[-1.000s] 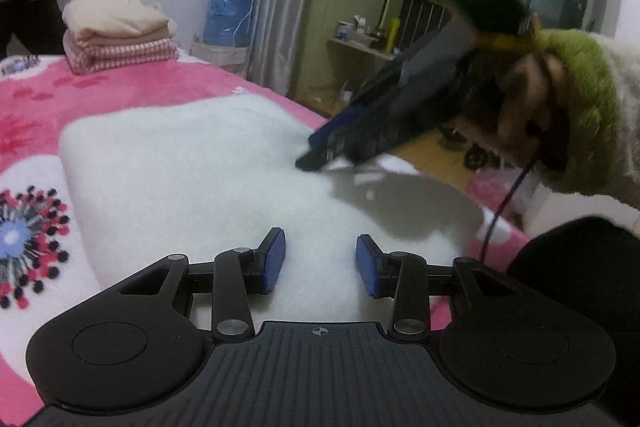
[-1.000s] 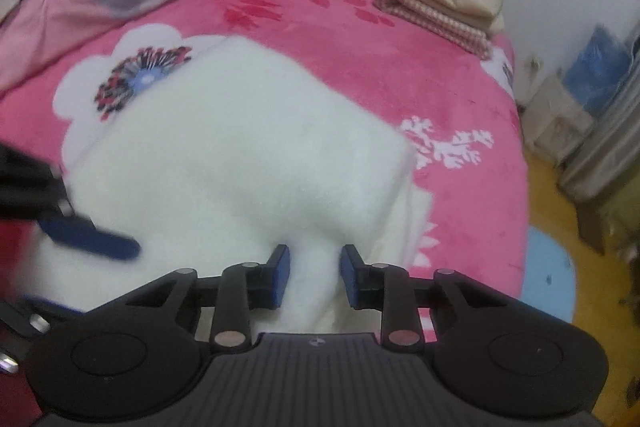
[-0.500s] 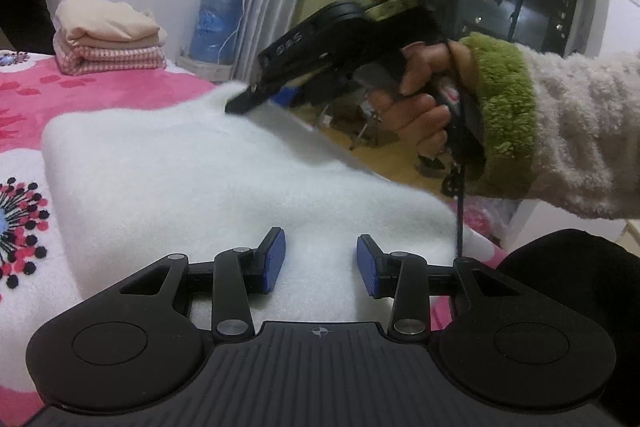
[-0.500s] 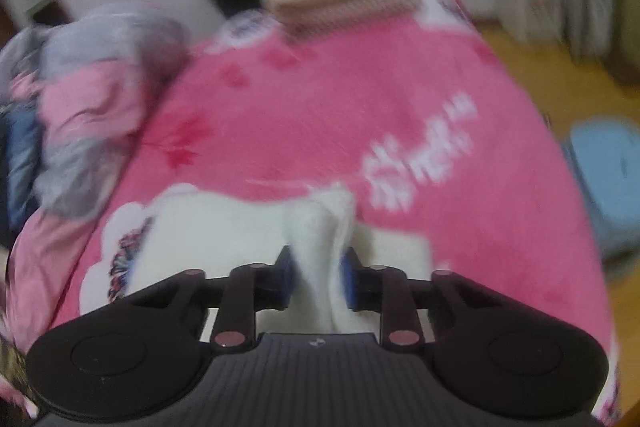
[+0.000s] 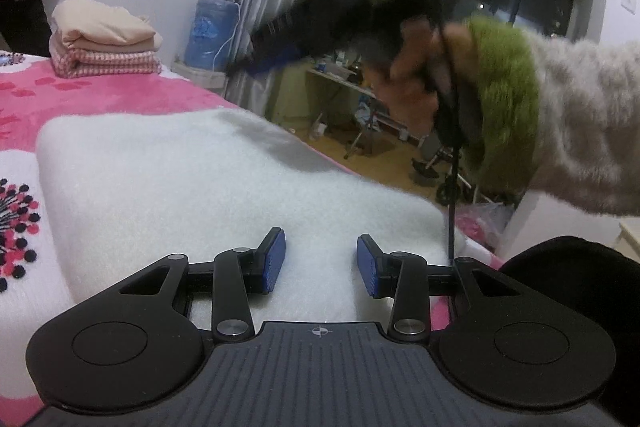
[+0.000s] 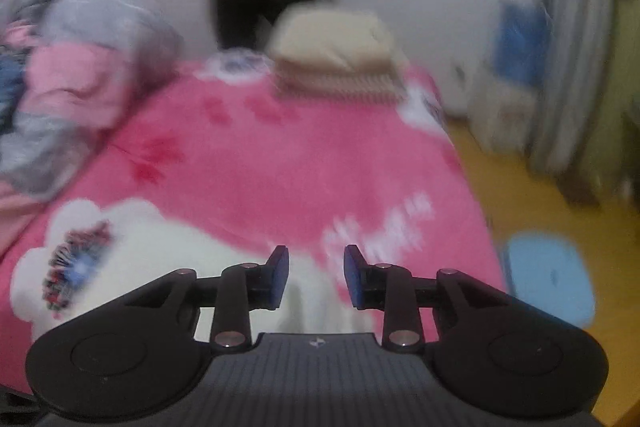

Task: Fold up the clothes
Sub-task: 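Press the folded sweater flat with the right gripper while the left gripper hovers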

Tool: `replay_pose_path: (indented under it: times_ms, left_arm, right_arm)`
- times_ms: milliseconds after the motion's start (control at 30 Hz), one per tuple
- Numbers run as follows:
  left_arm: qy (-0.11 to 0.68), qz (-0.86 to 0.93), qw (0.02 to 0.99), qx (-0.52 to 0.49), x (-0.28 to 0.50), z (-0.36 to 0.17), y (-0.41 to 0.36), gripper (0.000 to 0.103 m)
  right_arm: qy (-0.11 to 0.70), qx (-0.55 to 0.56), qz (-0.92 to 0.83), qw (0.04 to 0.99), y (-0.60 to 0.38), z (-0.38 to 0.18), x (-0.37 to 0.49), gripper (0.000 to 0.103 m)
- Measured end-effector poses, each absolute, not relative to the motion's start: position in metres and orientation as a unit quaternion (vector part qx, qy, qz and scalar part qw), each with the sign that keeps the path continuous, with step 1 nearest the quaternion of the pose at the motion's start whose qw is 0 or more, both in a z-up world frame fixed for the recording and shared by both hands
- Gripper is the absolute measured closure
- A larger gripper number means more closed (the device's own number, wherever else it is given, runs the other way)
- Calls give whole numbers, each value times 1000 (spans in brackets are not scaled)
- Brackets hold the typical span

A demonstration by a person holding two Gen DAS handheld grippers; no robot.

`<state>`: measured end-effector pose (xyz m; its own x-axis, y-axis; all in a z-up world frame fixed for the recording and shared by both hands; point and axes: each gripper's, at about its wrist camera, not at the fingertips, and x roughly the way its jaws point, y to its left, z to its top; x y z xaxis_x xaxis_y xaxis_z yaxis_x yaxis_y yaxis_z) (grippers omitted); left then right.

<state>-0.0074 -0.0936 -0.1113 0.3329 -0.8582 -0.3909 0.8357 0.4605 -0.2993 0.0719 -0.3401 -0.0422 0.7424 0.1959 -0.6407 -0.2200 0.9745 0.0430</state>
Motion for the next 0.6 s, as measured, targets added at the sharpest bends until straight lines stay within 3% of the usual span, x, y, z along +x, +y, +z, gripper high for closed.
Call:
replay_pose_path:
  times_ms: [133,233,433,600]
  left_arm:
    - [262,-523,811,-32,-4,-111,-91,64]
    - [270,-520,809,-40,0,-111,-91,64]
    - [275,-517,808,-58,-3,-110,-87,64]
    - [281,-511,810,-59,-1,-109,-86,64]
  right_arm:
    - [382,-71,236,890,-282,-68,94,76]
    - [426,-147,244,859,-262,-122,106,77]
    - [410,-167,255,860,-239,-79,111,78]
    - [417,-175,268,851,-204,-119,136,77]
